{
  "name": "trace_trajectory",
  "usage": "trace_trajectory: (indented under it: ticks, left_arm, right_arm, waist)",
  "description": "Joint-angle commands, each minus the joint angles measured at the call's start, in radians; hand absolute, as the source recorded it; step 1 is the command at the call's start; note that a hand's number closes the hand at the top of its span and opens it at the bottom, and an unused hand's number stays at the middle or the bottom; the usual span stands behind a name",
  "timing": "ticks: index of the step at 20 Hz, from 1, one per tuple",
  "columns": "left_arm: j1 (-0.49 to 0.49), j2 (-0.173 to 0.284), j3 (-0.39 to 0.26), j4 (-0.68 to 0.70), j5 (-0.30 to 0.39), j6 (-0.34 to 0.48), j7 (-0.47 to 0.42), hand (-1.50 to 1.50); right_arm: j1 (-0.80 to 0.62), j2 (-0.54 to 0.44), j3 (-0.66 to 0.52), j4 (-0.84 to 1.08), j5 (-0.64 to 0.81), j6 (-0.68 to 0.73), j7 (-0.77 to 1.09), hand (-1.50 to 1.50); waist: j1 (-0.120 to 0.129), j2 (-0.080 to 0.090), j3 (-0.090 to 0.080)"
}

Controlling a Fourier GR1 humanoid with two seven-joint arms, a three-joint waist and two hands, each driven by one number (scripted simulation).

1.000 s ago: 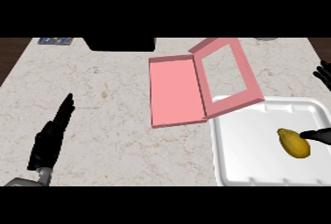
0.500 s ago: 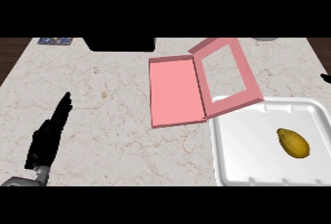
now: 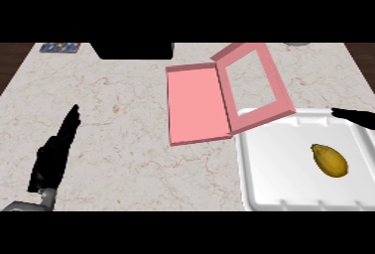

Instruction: Pick the lemon from the tray and place it in the cardboard box

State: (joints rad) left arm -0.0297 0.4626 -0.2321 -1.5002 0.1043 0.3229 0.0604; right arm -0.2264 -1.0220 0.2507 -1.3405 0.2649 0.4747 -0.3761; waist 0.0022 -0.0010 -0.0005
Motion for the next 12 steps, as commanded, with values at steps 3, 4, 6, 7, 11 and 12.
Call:
trace_trajectory:
  ticks: [3, 4, 6, 7, 11, 12]
  left_arm:
    - [-0.034, -0.070, 0.016, 0.057, -0.049, -0.013, 0.001, 0.00]
    - [-0.002, -0.053, 0.033, 0.022, -0.045, -0.030, -0.019, 0.00]
    - [0.004, -0.043, 0.035, -0.048, -0.056, -0.022, 0.064, 0.00]
    - [0.029, -0.012, 0.086, 0.000, -0.025, -0.080, -0.012, 0.00]
    - [0.054, -0.052, 0.093, -0.017, -0.060, -0.088, -0.028, 0.00]
    - [0.037, -0.067, 0.052, -0.101, -0.091, -0.055, 0.087, 0.00]
  right_arm:
    - [0.059, 0.067, -0.039, -0.080, 0.081, 0.014, 0.107, -1.50]
    - [0.019, 0.107, -0.022, 0.040, 0.156, -0.018, 0.043, -1.50]
    - [0.045, 0.116, -0.039, -0.113, 0.118, 0.037, 0.198, -1.50]
    - [0.074, 0.125, -0.048, -0.088, 0.156, -0.002, 0.160, -1.50]
    - [0.073, 0.159, -0.063, 0.002, 0.247, 0.007, 0.073, -1.50]
    - [0.082, 0.180, -0.051, -0.019, 0.276, -0.023, 0.104, -1.50]
  waist:
    - [-0.007, 0.000, 0.000]
    - [0.002, 0.001, 0.001]
    - [-0.003, -0.001, 0.000]
    - [-0.003, -0.001, 0.000]
    - [0.000, 0.001, 0.001]
    - [0.000, 0.000, 0.001]
